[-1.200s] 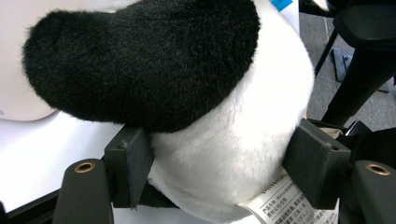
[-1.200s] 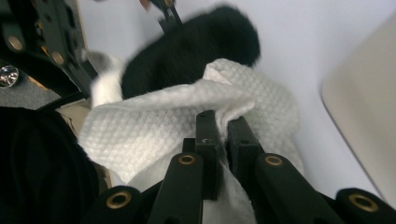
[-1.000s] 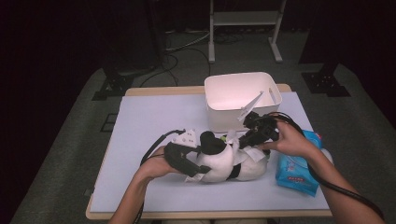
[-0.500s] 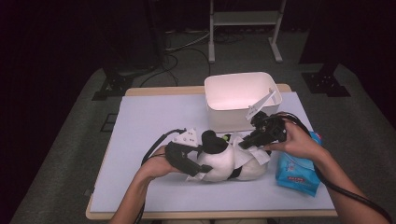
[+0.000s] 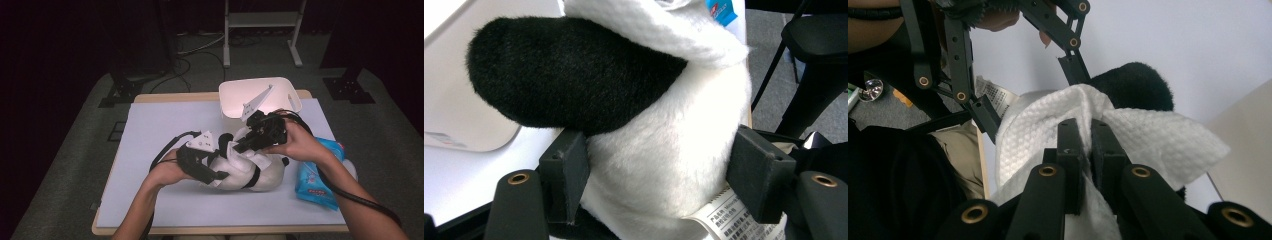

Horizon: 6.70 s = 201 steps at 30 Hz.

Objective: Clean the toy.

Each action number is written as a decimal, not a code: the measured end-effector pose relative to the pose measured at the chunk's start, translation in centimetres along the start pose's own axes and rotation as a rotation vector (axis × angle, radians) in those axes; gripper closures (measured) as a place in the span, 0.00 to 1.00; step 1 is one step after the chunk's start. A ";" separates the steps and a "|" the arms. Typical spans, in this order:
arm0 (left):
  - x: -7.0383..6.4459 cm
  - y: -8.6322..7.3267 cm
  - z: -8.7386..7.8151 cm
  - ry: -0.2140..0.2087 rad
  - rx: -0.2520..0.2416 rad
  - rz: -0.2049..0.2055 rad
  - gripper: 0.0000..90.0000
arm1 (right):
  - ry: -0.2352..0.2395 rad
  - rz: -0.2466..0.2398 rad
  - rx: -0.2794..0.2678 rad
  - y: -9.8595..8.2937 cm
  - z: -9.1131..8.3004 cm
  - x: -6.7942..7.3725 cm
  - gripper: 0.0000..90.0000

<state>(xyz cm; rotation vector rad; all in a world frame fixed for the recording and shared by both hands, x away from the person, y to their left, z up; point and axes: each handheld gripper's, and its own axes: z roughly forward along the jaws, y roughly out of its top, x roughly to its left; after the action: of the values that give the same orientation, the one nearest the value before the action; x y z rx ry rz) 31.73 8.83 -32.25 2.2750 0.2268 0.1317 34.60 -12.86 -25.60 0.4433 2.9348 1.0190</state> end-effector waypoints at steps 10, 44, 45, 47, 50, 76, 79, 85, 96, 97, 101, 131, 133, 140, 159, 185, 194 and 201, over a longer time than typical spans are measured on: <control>-0.2 0.9 1.2 -0.009 0.001 0.004 0.34 | -0.025 0.024 0.007 -1.6 -0.2 -0.3 0.94; 0.0 2.8 0.3 0.019 -0.004 0.006 0.22 | -0.047 0.018 -0.020 -1.7 -0.4 -0.2 0.94; 0.0 2.7 0.3 0.019 -0.004 0.004 0.21 | -0.044 0.018 -0.020 -1.7 -0.4 -0.2 0.94; 0.0 2.6 0.2 0.017 0.003 0.006 0.19 | -0.048 0.015 -0.014 -1.7 -0.3 -0.2 0.95; 0.1 2.3 0.0 0.017 -0.004 0.003 0.18 | -0.046 0.021 -0.012 -1.9 -0.4 -0.2 0.95; 0.4 1.0 0.6 0.001 -0.008 -0.032 0.13 | -0.105 0.095 -0.041 -5.3 -3.6 -1.4 0.95; 0.5 0.8 0.7 0.000 -0.010 -0.038 0.13 | -0.118 0.107 -0.046 -6.0 -4.2 -1.6 0.95; 0.8 0.4 1.5 -0.009 -0.015 -0.058 0.12 | -0.140 0.140 -0.050 -7.3 -5.1 -1.9 0.95; 1.3 0.1 4.8 -0.055 -0.037 -0.111 0.12 | -0.161 0.166 -0.058 -8.8 -6.1 -2.0 0.95; 1.3 0.2 5.0 -0.050 -0.039 -0.114 0.13 | -0.160 0.174 -0.059 -8.9 -6.2 -2.0 0.95; 1.6 0.6 5.1 -0.045 -0.071 -0.118 0.19 | -0.166 0.178 -0.064 -9.2 -6.4 -2.0 0.95; 0.6 2.2 1.2 0.022 -0.074 -0.061 0.27 | -0.097 0.101 -0.088 -6.0 -4.7 -1.0 0.95; 0.7 2.2 1.4 0.018 -0.074 -0.064 0.26 | -0.097 0.093 -0.087 -5.6 -4.6 -1.0 0.95; 0.6 2.3 1.8 0.006 -0.073 -0.060 0.25 | -0.082 0.070 -0.118 -4.8 -4.3 -0.5 0.95; 0.2 3.2 4.1 -0.021 -0.090 -0.065 0.18 | -0.095 0.075 -0.068 -4.6 -3.8 -0.5 0.94; 0.0 3.7 1.7 0.086 -0.022 0.004 0.36 | -0.085 0.126 -0.163 -5.2 -3.3 -1.5 0.95; 0.3 3.3 4.5 0.062 0.037 -0.012 0.33 | -0.070 0.147 -0.113 -5.8 -1.8 -2.1 0.95; 0.3 3.6 6.2 0.040 0.070 -0.014 0.29 | -0.064 0.136 -0.030 -6.2 -0.4 -2.2 0.94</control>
<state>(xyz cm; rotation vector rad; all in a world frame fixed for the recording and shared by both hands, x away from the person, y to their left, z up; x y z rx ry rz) 33.46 1.97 -33.61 2.3417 0.2726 0.1646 35.07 -18.37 -29.28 0.6695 2.8623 1.0403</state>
